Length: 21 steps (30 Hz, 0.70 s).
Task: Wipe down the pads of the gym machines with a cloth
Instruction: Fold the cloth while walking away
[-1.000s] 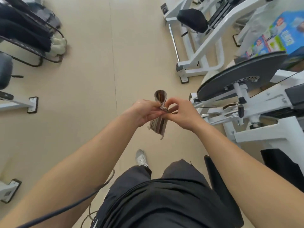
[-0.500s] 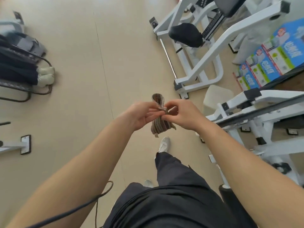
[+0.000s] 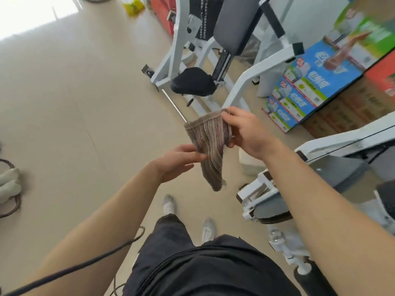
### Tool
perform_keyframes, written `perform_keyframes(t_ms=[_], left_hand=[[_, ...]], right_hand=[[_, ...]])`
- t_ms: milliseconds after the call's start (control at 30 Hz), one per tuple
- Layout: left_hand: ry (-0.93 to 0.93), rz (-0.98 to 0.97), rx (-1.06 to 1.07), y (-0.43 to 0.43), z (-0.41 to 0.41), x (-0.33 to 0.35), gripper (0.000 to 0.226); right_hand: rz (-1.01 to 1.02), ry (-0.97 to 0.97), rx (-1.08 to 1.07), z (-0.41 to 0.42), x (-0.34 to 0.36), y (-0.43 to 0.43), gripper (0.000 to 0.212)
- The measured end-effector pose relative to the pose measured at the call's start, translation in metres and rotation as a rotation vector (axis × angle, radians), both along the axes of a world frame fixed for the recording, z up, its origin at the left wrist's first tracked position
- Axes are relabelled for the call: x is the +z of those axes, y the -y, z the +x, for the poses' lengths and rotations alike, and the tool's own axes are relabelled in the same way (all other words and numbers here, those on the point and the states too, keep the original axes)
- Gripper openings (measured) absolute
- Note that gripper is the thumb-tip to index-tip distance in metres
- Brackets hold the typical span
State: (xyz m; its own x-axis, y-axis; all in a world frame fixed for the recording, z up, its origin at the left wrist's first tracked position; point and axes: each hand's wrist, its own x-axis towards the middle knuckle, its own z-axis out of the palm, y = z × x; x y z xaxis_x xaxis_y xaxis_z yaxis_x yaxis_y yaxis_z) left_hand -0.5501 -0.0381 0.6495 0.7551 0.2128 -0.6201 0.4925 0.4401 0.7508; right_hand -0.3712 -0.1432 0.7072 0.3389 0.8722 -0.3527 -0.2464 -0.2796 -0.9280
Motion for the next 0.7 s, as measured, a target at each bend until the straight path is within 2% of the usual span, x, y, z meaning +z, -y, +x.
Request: perform_keyframes(t_ms=[67, 133, 233, 333, 433, 533, 633, 700], left_hand=[[0.077, -0.034, -0.004, -0.016, 0.021, -0.007, 0.047], [0.152, -0.089, 0.029, -0.032, 0.041, -0.010, 0.053], [0.171, -0.051, 0.046, -0.059, 0.067, -0.006, 0.044], [0.147, 0.316, -0.089, -0.090, 0.092, -0.006, 0.014], [0.112, 0.580, -0.211, -0.113, 0.117, -0.004, 0.011], [0.080, 0.683, -0.270, -0.126, 0.145, 0.003, 0.024], [0.213, 0.730, -0.395, -0.134, 0.171, 0.011, 0.045], [0.290, 0.772, -0.584, -0.134, 0.189, 0.020, 0.053]], right_hand=[[0.019, -0.108, -0.171, 0.019, 0.000, -0.014, 0.021], [-0.004, -0.118, -0.315, 0.039, -0.005, -0.025, 0.024], [-0.216, 0.083, -0.476, 0.062, -0.014, -0.038, 0.025], [-0.477, 0.416, -0.500, 0.082, -0.023, -0.052, 0.021], [-0.638, 0.637, -0.489, 0.091, -0.027, -0.060, 0.021], [-0.716, 0.645, -0.613, 0.097, -0.033, -0.060, 0.019], [-0.787, 0.565, -0.728, 0.108, -0.046, -0.051, 0.018], [-0.794, 0.442, -0.773, 0.117, -0.054, -0.041, 0.027]])
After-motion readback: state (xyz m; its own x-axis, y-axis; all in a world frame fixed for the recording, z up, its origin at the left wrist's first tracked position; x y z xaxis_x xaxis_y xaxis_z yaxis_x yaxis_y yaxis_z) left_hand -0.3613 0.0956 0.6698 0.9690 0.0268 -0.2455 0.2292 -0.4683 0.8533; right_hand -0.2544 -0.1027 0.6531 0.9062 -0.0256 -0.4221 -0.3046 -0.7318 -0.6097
